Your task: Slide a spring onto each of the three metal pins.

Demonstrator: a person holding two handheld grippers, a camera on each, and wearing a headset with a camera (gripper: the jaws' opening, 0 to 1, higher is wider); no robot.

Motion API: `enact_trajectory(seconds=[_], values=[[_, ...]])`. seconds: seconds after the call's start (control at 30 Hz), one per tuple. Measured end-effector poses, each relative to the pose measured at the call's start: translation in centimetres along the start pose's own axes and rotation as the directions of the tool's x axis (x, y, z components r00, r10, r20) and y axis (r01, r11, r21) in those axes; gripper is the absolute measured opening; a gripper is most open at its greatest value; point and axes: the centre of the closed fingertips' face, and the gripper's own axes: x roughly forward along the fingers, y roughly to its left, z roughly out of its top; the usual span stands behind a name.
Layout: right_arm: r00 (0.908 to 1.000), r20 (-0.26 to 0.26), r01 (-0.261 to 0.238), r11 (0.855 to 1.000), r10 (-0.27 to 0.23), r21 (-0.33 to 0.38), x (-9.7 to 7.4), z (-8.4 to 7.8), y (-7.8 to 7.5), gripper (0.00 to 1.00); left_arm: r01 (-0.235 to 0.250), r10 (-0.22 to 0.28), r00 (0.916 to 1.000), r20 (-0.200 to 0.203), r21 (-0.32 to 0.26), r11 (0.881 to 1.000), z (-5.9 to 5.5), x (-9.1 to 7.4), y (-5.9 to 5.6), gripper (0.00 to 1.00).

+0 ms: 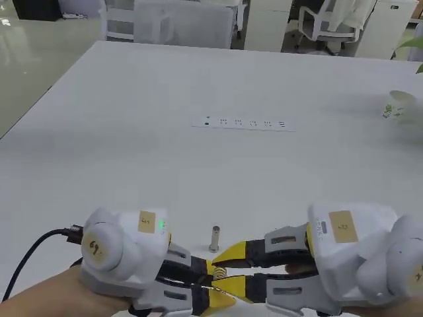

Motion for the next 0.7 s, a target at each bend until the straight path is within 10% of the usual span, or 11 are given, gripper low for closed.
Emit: enact_trajectory(seconds=[0.7], values=[[1.0, -0.001, 0.004, 0.999, -0.004, -0.051, 0.2, 0.7, -0.2, 0.07, -0.072, 0.077, 0.9963, 0.038, -0.117, 0.991, 0.0, -1.8, 0.6, 0.11]])
